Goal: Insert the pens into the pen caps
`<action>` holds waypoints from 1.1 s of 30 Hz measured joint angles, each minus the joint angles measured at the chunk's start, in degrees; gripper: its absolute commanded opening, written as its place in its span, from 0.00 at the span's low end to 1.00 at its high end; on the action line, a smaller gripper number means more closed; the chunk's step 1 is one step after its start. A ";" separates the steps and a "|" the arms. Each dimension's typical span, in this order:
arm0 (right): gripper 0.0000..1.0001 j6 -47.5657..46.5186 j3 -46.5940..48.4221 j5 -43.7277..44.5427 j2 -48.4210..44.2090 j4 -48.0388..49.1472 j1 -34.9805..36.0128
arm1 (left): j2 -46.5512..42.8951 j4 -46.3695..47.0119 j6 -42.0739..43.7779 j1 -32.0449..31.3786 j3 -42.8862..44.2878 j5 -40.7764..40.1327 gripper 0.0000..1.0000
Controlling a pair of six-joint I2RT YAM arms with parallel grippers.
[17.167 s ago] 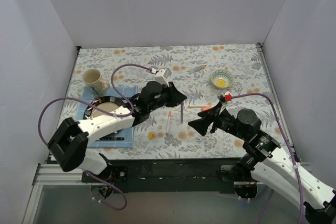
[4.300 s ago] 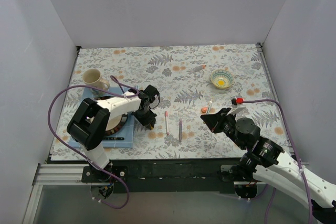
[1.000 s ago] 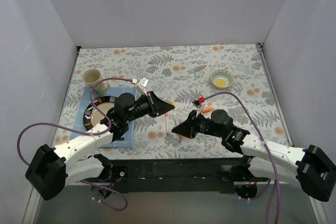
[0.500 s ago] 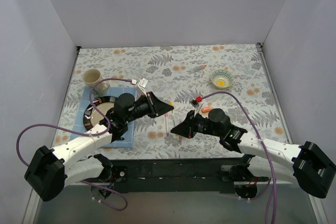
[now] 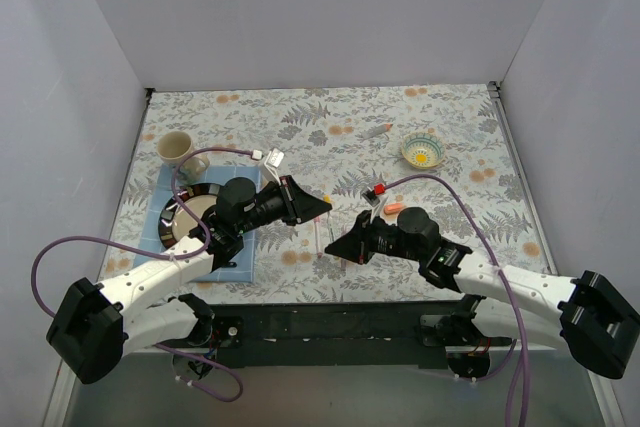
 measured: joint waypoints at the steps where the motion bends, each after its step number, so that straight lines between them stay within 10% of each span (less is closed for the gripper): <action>1: 0.01 0.02 0.04 0.13 -0.15 -0.09 0.04 | 0.00 0.22 0.17 0.02 -0.02 0.22 0.00; 33: 0.01 -6.10 5.99 5.79 -2.40 -12.70 0.72 | 1.03 0.07 2.23 -0.81 0.46 1.20 0.00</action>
